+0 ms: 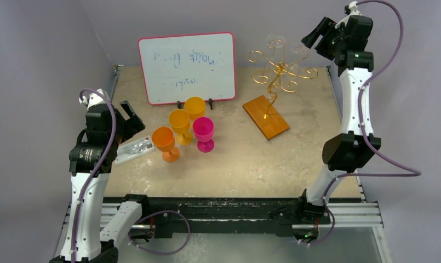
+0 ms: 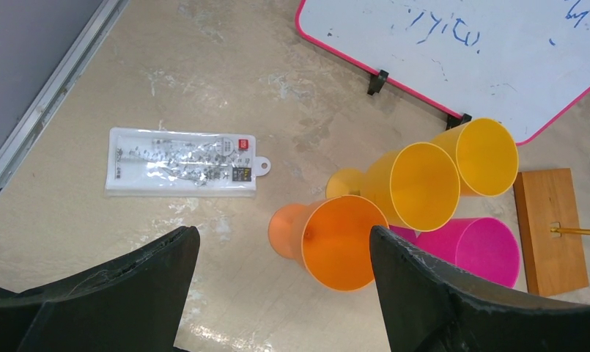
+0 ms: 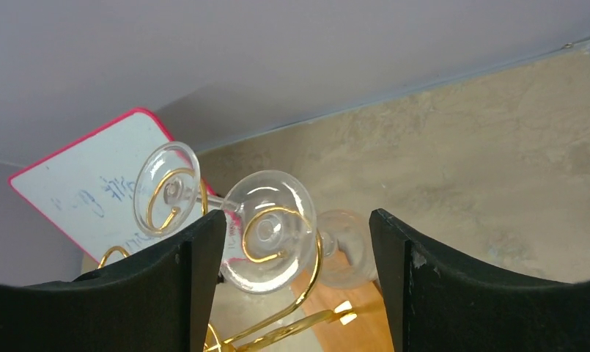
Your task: Take the wine glass off the wine glass rack
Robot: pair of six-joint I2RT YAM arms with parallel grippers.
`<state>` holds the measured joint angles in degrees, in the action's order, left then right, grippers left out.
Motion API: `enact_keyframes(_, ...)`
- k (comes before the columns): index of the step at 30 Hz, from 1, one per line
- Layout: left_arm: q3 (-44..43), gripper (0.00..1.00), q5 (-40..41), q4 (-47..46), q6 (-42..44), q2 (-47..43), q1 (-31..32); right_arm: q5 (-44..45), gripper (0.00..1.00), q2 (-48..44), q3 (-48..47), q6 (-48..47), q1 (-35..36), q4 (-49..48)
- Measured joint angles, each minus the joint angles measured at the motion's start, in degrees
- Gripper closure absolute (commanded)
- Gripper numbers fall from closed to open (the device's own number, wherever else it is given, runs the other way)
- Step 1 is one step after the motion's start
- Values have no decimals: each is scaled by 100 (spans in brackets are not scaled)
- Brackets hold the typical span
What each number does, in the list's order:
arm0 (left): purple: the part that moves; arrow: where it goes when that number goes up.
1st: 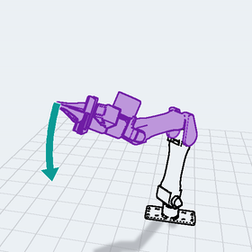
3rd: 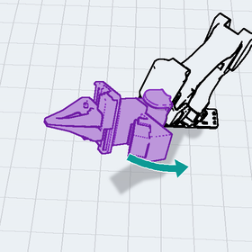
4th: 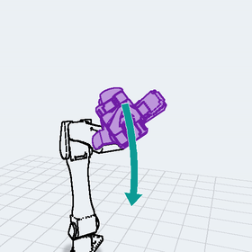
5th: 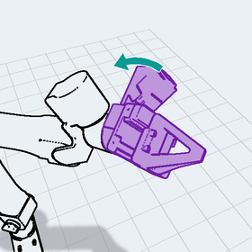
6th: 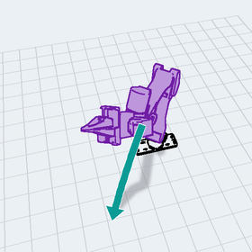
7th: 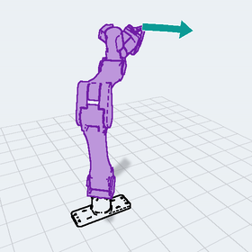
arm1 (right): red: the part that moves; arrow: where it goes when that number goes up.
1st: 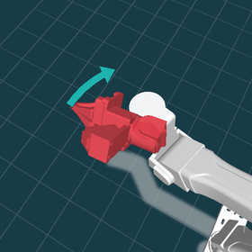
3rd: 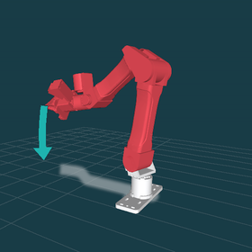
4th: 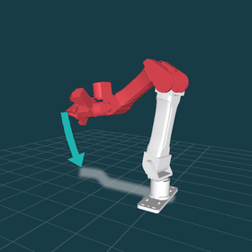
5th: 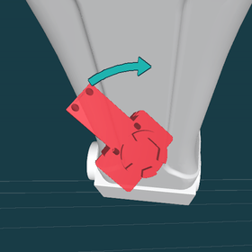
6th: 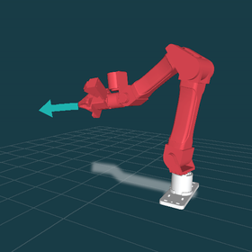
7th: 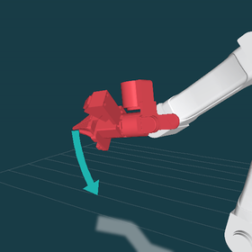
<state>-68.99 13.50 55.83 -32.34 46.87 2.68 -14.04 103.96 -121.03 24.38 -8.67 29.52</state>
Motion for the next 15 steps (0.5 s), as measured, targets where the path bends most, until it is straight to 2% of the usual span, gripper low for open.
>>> enact_keyframes(4,0,14,-48,0,2,-2,0,-348,37,184,-50,-79,63,59)
enact_keyframes(7,0,14,-48,0,2,-33,0,-509,40,332,-57,-120,116,114)
enact_keyframes(15,0,13,20,7,2,-111,0,-369,55,398,-76,-151,177,96)
